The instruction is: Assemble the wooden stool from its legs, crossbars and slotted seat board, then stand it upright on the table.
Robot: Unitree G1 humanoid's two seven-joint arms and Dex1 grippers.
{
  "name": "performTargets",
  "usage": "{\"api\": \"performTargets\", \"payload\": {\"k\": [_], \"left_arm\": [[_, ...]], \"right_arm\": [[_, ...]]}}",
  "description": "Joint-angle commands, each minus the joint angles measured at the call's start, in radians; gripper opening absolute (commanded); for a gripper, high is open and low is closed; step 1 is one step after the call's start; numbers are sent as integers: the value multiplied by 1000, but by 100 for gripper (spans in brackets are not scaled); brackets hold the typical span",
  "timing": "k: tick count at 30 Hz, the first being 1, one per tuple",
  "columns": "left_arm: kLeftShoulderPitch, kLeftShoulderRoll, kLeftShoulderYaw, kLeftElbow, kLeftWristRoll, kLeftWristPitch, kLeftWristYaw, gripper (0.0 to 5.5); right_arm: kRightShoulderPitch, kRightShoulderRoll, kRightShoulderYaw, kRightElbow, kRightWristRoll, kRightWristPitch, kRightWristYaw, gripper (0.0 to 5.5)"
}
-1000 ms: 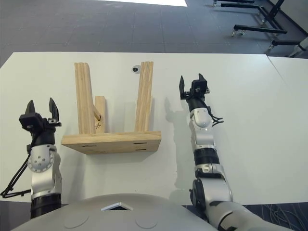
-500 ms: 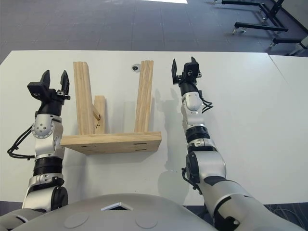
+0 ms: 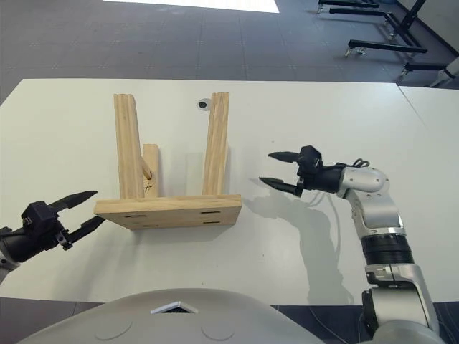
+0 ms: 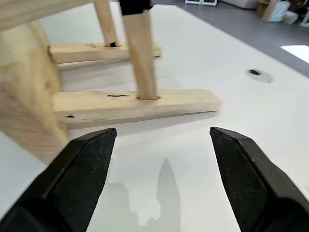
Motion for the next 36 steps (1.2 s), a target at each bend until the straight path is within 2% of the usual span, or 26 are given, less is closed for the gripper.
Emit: {"api": "performTargets", "payload": {"k": [1, 4, 9, 13, 18, 22, 36], "left_arm": [[-21, 34, -47, -40, 22, 17, -39, 285], [-12, 54, -27, -28, 19, 19, -66, 285], [25, 85, 62, 33, 16, -3, -106, 285], [80, 110, 106, -18, -29, 27, -171, 285], [80, 89, 30, -119, -54, 84, -175, 285], [19, 70, -36, -124, -36, 105, -144, 285], [-81, 37, -150, -67, -18, 133, -110, 285]], "right_arm": [[7, 11, 50, -77, 1, 52, 26, 356], [22, -4, 64, -94, -3, 73, 45, 356], [-7, -59, 46, 15, -87, -27, 65, 356], [-26, -88, 22, 59, -96, -62, 91, 356], [11, -132, 46, -60, -33, 48, 188, 356], [9, -109, 60, -125, -5, 106, 191, 356], [10, -88, 86, -114, 7, 89, 257, 356]]}}
